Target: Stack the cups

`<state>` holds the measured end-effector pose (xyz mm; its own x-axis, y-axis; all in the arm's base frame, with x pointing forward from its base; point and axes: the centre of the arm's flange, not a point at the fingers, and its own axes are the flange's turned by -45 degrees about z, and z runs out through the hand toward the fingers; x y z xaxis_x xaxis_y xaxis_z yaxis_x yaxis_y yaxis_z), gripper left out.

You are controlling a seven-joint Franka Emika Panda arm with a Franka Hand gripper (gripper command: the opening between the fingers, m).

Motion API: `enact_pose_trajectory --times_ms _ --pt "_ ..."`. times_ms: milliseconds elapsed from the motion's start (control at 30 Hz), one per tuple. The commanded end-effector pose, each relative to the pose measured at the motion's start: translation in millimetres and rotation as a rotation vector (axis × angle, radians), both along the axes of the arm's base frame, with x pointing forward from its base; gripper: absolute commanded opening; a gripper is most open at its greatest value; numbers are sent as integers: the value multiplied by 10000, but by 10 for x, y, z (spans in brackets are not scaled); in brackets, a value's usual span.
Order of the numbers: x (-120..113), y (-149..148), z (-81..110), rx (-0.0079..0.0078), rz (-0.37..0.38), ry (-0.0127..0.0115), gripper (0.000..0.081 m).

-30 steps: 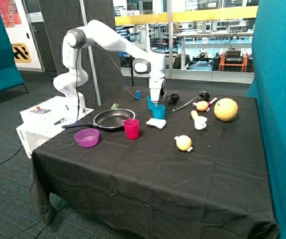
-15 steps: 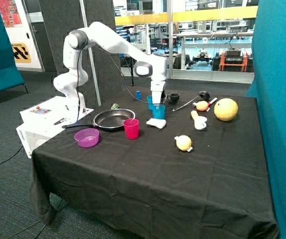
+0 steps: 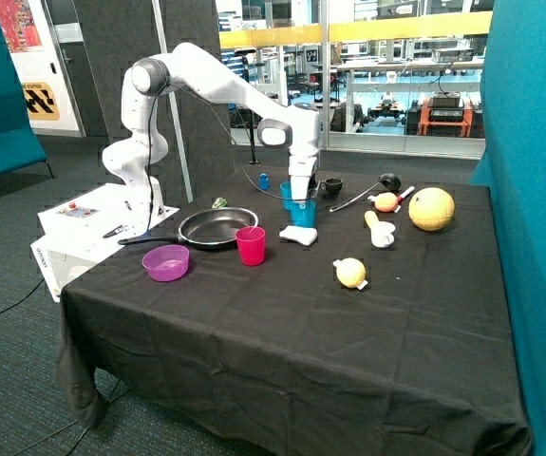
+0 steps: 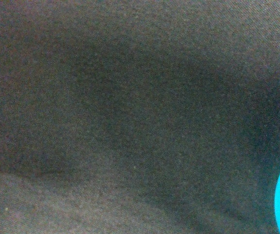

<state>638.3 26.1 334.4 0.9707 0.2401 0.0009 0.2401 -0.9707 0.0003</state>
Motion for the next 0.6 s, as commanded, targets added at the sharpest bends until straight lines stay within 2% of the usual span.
enact_pose_trajectory --times_ms 0,567 --pt "-10 -20 15 0 -164 10 0" --pt "-37 -172 31 1 -349 10 0"
